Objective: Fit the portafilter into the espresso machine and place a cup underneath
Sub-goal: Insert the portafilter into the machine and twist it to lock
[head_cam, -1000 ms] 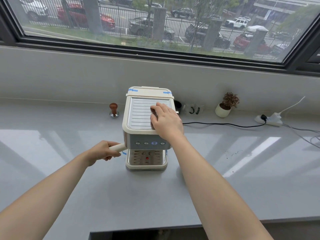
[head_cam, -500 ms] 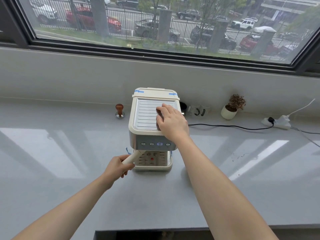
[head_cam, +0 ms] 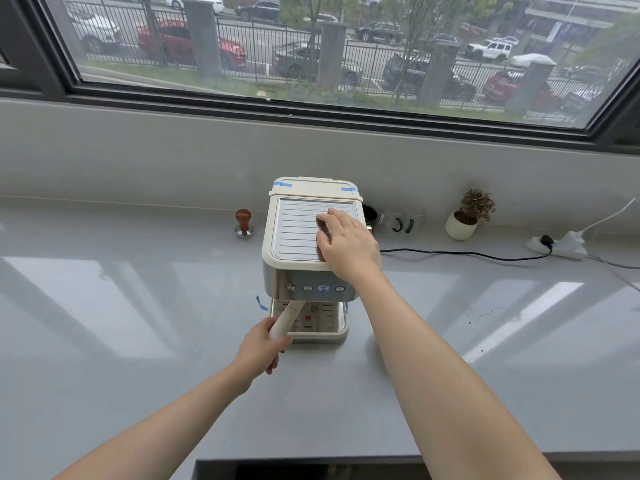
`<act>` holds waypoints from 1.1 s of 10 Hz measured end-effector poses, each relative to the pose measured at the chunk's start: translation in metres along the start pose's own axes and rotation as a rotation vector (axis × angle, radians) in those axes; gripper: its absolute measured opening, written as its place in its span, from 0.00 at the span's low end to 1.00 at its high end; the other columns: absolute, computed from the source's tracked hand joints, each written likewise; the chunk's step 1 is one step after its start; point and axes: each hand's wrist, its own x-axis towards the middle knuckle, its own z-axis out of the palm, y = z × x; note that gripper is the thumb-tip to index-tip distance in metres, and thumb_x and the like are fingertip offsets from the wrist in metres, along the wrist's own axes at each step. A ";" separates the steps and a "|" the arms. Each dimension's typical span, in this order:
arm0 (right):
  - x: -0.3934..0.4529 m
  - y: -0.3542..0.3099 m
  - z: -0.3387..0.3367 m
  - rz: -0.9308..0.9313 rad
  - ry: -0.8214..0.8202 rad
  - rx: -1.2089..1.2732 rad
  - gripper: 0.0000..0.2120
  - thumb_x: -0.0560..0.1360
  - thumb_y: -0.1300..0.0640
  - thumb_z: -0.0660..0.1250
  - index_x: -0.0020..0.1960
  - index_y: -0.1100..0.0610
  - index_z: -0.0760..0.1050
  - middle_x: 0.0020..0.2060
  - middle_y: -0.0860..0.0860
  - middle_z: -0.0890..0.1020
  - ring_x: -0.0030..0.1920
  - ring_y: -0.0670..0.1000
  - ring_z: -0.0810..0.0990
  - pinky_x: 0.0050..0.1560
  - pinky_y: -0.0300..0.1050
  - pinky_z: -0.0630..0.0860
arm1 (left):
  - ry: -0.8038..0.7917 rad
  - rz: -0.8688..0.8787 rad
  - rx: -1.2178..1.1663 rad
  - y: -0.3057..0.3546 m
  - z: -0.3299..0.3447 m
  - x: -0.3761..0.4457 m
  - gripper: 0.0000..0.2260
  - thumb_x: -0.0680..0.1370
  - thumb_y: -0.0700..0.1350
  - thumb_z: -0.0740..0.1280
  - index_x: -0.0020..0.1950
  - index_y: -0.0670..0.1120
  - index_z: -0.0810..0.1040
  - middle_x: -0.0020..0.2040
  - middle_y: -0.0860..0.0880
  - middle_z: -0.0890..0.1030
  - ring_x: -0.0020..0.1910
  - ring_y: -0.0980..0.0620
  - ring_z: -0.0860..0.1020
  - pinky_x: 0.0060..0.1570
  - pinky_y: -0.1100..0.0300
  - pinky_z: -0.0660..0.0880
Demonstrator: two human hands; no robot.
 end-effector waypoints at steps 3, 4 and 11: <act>0.001 0.001 0.003 -0.005 0.002 -0.001 0.19 0.80 0.48 0.51 0.70 0.45 0.66 0.73 0.43 0.65 0.73 0.46 0.61 0.72 0.43 0.55 | -0.341 -0.195 -0.274 0.015 -0.015 0.013 0.08 0.75 0.45 0.66 0.45 0.42 0.69 0.29 0.48 0.71 0.23 0.51 0.65 0.23 0.61 0.64; 0.001 0.001 0.002 -0.006 0.002 0.001 0.18 0.80 0.48 0.51 0.70 0.45 0.66 0.74 0.43 0.64 0.73 0.46 0.61 0.73 0.44 0.54 | -0.240 -0.198 -0.295 0.012 -0.004 0.014 0.08 0.75 0.45 0.66 0.44 0.43 0.69 0.27 0.49 0.69 0.21 0.52 0.63 0.24 0.62 0.60; 0.002 0.002 0.004 0.033 -0.058 0.002 0.19 0.81 0.48 0.48 0.71 0.43 0.62 0.76 0.42 0.60 0.76 0.44 0.54 0.77 0.53 0.44 | -0.026 -0.225 -0.503 0.011 0.034 0.004 0.06 0.73 0.44 0.68 0.43 0.43 0.73 0.26 0.47 0.70 0.18 0.51 0.61 0.24 0.63 0.57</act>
